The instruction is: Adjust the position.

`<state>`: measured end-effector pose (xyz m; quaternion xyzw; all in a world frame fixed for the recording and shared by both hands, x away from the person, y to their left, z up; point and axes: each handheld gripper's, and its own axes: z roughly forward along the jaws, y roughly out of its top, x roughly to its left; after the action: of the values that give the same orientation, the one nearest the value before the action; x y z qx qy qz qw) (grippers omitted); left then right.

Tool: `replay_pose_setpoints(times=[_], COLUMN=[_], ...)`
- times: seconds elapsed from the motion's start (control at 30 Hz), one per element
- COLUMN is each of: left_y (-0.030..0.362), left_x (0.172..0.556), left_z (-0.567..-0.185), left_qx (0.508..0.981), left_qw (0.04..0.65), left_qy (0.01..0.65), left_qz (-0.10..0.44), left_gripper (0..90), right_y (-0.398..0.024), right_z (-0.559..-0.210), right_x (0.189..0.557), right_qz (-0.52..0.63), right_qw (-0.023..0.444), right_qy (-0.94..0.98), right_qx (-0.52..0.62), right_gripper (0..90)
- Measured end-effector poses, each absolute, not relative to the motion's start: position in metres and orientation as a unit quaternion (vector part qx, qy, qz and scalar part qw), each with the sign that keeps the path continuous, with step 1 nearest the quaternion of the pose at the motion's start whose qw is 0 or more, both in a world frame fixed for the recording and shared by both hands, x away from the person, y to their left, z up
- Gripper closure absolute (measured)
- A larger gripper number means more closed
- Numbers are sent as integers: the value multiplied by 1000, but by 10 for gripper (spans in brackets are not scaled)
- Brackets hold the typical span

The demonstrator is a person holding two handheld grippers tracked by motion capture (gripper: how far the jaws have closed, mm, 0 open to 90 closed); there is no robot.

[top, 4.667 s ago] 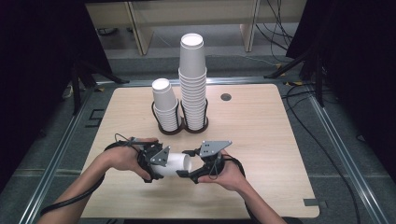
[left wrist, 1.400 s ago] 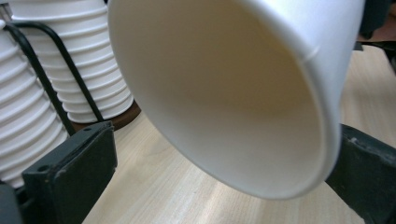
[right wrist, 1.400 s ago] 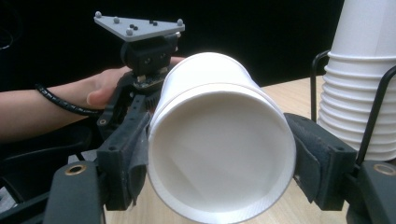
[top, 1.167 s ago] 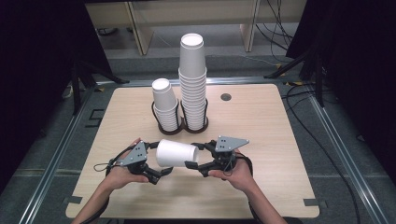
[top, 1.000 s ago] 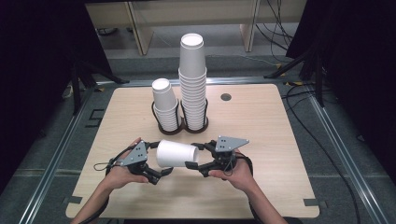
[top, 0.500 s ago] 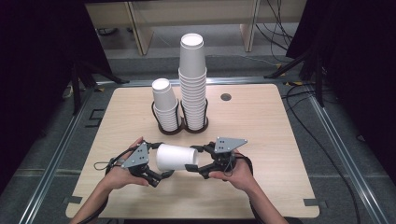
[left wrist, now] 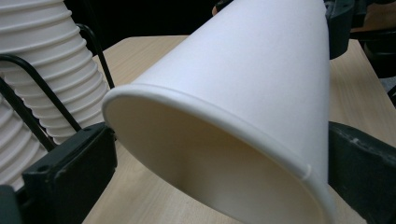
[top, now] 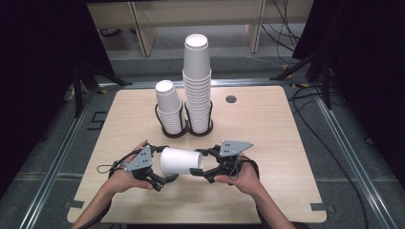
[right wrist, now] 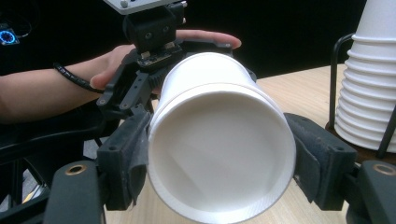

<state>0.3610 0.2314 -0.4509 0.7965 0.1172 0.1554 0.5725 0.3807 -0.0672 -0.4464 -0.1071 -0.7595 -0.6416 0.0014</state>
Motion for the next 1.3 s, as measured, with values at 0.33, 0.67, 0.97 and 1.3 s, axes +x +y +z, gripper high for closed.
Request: replay_pose_setpoints(times=[0.33,0.67,0.97,1.3], left_y=[233,233,237,239], left_x=[362,362,362,360], left_z=[-450,-449,-447,-444], left_qx=[792,790,798,809], left_qw=[580,586,577,563], left_qy=[110,102,90,73], left_qz=[156,151,150,150], left_gripper=[0,0,21,65], right_y=[-67,-69,-66,-64], right_z=[-446,-445,-450,-454], right_x=[382,381,381,383], right_qz=[-652,-639,-649,-637], right_qw=[3,4,9,17], right_qy=[-752,-763,-754,-764], right_qx=[-98,-98,-102,-103], right_gripper=[278,278,266,258])
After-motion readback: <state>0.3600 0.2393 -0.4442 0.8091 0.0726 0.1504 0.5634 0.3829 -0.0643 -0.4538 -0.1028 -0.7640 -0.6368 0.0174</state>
